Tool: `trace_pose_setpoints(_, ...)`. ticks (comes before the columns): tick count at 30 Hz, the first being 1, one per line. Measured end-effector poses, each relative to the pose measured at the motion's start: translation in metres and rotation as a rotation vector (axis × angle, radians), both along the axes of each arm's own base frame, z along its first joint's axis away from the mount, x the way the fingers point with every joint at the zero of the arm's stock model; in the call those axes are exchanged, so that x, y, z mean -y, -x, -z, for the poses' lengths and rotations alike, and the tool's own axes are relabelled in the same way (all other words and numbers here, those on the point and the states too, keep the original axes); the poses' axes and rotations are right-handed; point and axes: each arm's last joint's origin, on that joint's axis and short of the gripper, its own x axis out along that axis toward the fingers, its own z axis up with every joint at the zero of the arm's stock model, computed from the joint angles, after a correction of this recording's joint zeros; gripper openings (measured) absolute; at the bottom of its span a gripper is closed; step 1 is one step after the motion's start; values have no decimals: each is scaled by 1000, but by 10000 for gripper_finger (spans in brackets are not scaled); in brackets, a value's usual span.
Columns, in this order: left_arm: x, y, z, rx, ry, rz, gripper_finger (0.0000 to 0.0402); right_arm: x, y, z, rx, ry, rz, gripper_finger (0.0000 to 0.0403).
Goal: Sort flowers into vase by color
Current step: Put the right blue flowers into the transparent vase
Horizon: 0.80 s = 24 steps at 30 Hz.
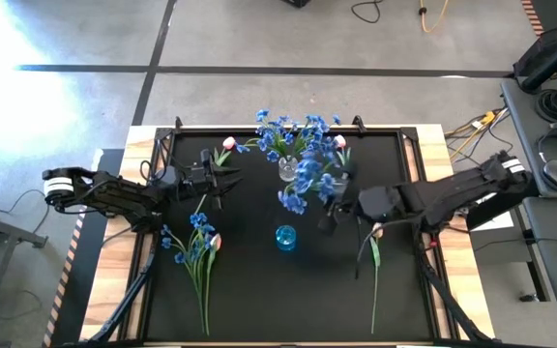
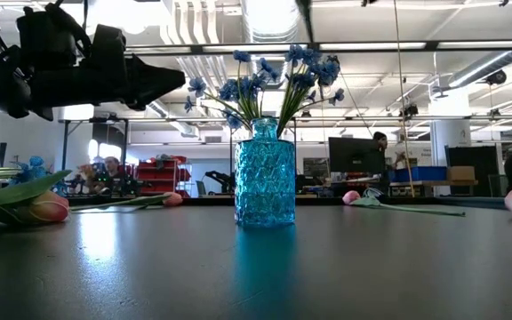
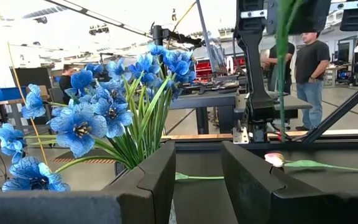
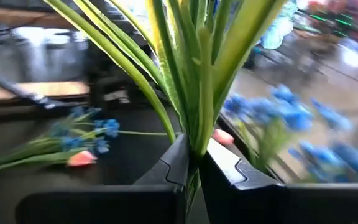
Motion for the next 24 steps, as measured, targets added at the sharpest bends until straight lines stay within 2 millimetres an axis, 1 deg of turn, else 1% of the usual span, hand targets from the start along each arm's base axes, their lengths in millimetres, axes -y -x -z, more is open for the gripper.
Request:
trace_pose_setpoints(2,0,0,0,-1,0,0,115,10,-4,-2,-6,31,-65,20)
trace_pose_setpoints(4,0,0,0,0,0,0,115,22,-10,-2,4,60,-77,20)
trace_pose_setpoints(6,0,0,0,-1,0,0,115,33,-15,-2,10,96,-47,20)
trace_pose_setpoints(10,0,0,0,0,0,-1,115,53,-32,3,39,186,9,20)
trace_pose_setpoints(15,-1,0,0,-1,0,-4,115,72,-54,11,89,319,93,19)
trace_pose_setpoints(17,0,0,0,0,0,-4,115,78,-60,15,92,356,130,19)
trace_pose_setpoints(20,-1,0,0,0,0,-4,115,88,-65,19,112,367,178,19)
trace_pose_setpoints(24,-1,0,0,0,0,-4,115,99,-70,28,127,318,237,19)
